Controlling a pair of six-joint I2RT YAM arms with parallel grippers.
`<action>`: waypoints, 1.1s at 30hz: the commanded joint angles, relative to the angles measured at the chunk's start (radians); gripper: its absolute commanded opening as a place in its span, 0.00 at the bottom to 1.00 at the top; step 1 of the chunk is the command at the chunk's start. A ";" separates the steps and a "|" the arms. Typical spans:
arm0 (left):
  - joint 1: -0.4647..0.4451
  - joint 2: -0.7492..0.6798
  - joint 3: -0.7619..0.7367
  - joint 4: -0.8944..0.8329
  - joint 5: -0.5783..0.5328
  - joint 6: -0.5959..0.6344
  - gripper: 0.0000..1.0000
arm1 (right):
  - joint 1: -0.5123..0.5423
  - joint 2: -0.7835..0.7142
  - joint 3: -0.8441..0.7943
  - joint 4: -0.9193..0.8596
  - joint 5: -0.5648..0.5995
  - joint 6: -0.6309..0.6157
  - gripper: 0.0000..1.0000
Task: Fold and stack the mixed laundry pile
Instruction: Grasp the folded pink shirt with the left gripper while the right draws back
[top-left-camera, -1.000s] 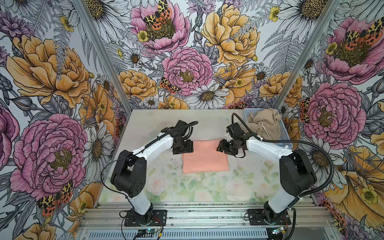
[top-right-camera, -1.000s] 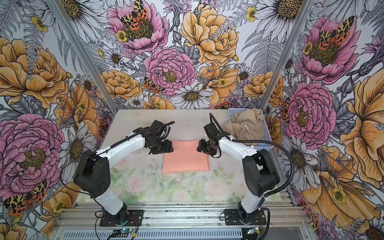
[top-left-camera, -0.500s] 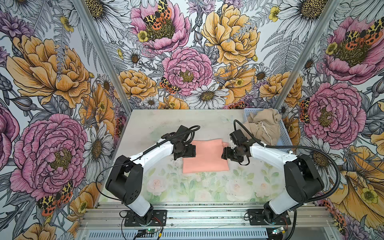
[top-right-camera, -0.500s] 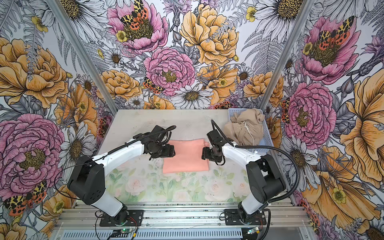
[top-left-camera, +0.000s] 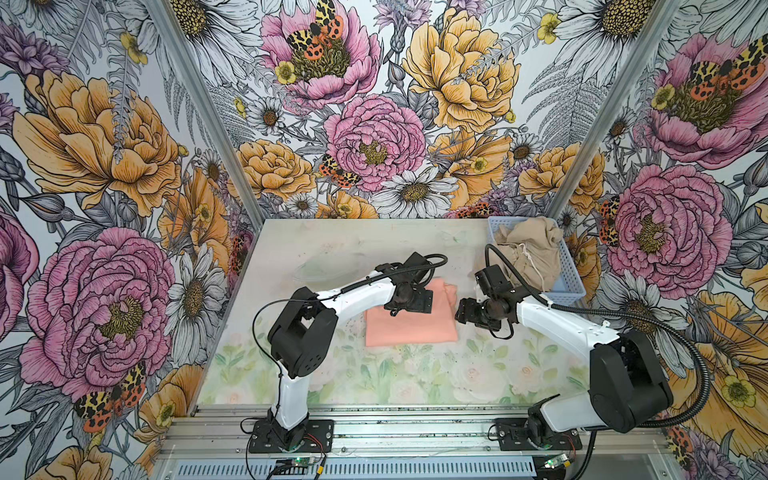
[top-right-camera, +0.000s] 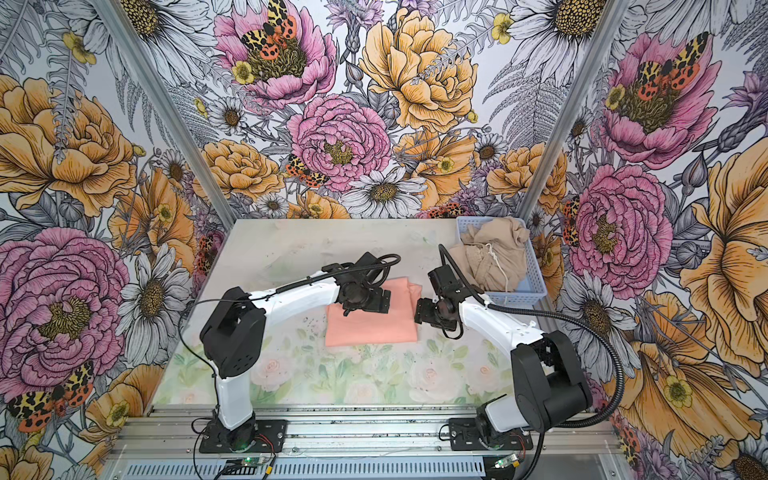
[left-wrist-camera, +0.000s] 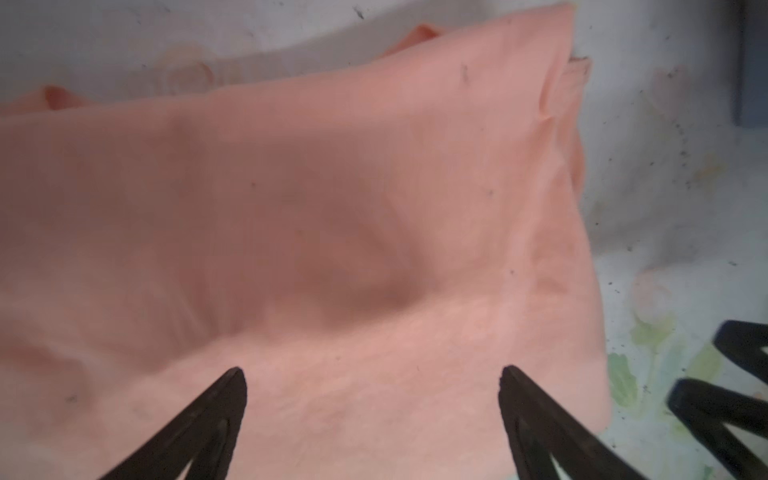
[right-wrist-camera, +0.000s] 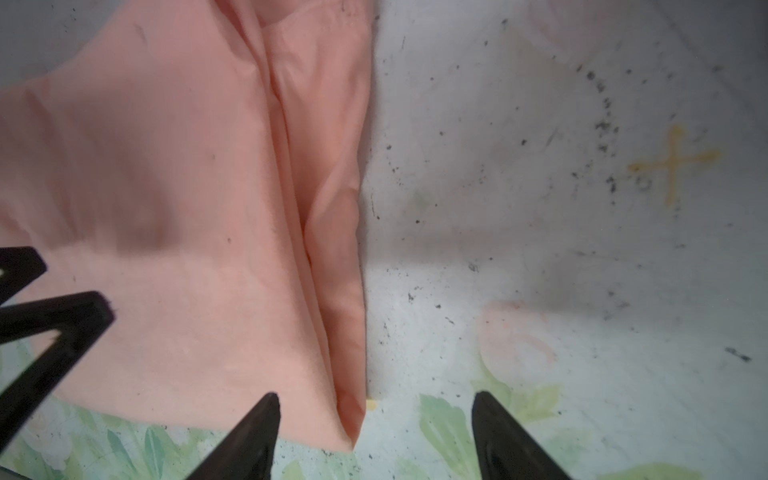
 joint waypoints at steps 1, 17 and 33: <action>-0.027 0.077 0.059 -0.047 -0.073 -0.012 0.97 | -0.009 -0.048 -0.016 -0.014 0.016 0.011 0.76; 0.085 0.069 -0.168 -0.093 -0.079 0.056 0.98 | -0.023 -0.097 0.019 -0.046 0.000 0.010 0.77; 0.519 -0.031 -0.239 -0.185 -0.184 0.509 0.99 | -0.024 -0.115 0.080 -0.070 -0.032 0.018 0.77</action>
